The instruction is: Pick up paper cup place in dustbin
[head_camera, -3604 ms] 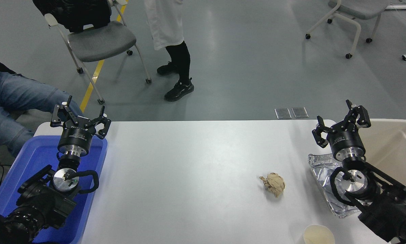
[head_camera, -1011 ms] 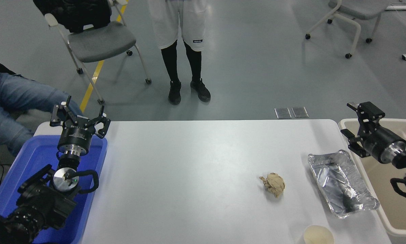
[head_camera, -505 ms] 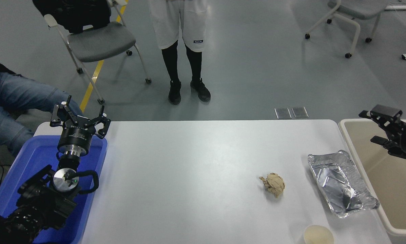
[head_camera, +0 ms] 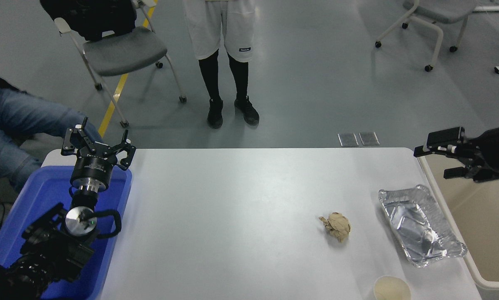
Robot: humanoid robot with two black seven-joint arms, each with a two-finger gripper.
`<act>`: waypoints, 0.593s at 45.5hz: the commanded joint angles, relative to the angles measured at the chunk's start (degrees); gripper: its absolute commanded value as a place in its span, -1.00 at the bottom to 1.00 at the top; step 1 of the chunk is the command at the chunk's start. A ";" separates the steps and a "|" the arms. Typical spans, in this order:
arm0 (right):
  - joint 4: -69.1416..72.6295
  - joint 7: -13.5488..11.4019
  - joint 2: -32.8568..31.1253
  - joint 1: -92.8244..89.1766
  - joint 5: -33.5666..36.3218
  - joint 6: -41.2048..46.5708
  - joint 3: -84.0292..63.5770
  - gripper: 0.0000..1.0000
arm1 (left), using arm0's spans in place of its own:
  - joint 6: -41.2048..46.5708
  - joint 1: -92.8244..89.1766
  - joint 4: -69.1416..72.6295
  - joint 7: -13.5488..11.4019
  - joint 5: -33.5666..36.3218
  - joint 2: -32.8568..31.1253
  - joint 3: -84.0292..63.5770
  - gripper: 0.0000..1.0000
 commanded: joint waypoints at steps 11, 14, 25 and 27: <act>1.15 -1.97 15.56 17.99 -16.37 5.01 -3.66 1.00 | -0.01 0.00 0.00 0.00 -0.01 0.00 0.00 0.98; 1.15 -4.26 15.74 17.90 -16.46 5.01 -4.01 1.00 | -0.01 0.00 0.00 0.00 -0.01 0.00 0.00 0.98; 5.89 -7.16 15.56 16.06 -16.64 5.01 -4.01 1.00 | 0.08 0.00 0.00 0.00 -0.01 0.00 0.00 0.98; 6.95 -7.25 15.39 15.71 -16.55 5.01 -4.01 1.00 | 0.08 0.00 0.00 0.00 -0.01 0.00 0.00 0.98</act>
